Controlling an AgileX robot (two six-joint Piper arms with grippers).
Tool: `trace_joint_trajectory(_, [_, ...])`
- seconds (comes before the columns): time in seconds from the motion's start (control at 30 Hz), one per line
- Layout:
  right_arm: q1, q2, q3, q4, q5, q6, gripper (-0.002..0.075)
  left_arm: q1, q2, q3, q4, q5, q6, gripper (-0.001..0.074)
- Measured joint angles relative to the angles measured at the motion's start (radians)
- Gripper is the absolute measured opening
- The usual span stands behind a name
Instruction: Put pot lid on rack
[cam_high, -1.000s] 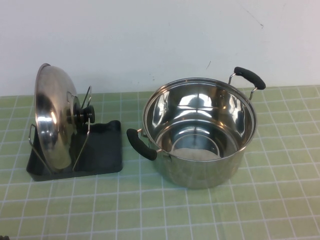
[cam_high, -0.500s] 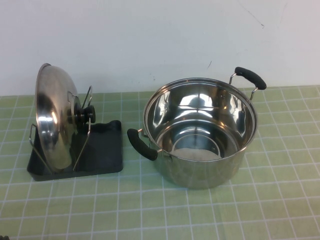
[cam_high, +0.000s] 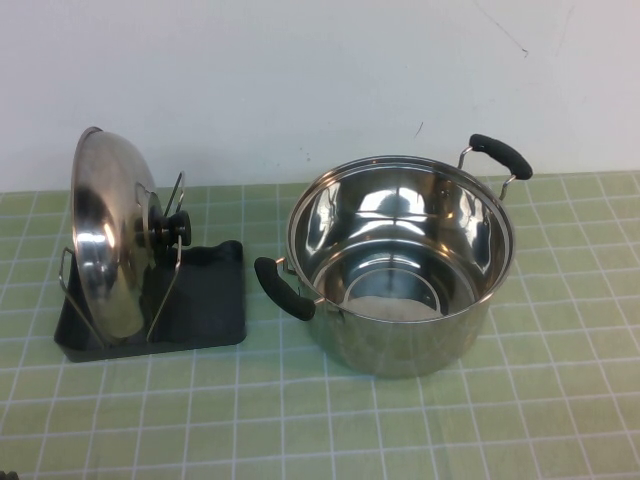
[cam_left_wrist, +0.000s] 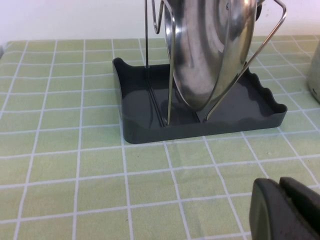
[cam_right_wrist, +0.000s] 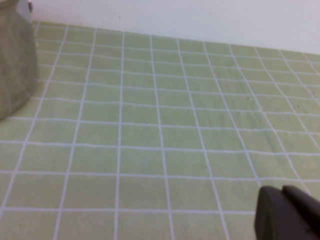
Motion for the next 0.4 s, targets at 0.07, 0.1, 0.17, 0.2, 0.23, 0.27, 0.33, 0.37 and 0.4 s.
trace_joint_trajectory(0.07, [0.019, 0.000, -0.002, -0.015, 0.004, 0.044, -0.0001, 0.000, 0.000, 0.000, 0.000, 0.000, -0.001, -0.0001])
trace_joint_trajectory(0.1, [0.026, 0.000, -0.002, -0.025, 0.004, 0.065, -0.0001, 0.000, 0.000, 0.000, 0.000, 0.000, 0.001, -0.0001])
trace_joint_trajectory(0.17, [0.036, 0.000, -0.002, -0.040, 0.006, 0.085, -0.0001, 0.000, 0.000, 0.000, 0.000, 0.000, 0.001, -0.0001])
trace_joint_trajectory(0.2, [0.038, 0.000, -0.002, -0.042, 0.006, 0.091, -0.0001, 0.000, 0.000, 0.000, 0.000, 0.000, 0.001, -0.0001])
trace_joint_trajectory(0.23, [0.040, 0.000, -0.002, -0.045, 0.006, 0.093, -0.0001, 0.000, 0.000, 0.000, 0.000, 0.000, 0.001, -0.0001])
trace_joint_trajectory(0.27, [0.041, 0.000, -0.002, -0.045, 0.006, 0.095, -0.0001, 0.000, 0.000, 0.000, 0.000, 0.000, 0.001, -0.0001])
trace_joint_trajectory(0.33, [0.040, 0.000, -0.002, -0.049, 0.006, 0.100, -0.0001, 0.000, 0.000, 0.000, 0.000, 0.000, 0.001, -0.0001])
trace_joint_trajectory(0.37, [0.040, 0.000, -0.002, -0.049, 0.006, 0.100, -0.0001, 0.000, 0.000, 0.000, 0.000, 0.000, 0.001, -0.0001])
trace_joint_trajectory(0.4, [0.040, 0.000, -0.002, -0.051, 0.006, 0.102, -0.0001, 0.000, 0.000, 0.000, 0.000, 0.000, 0.001, -0.0001])
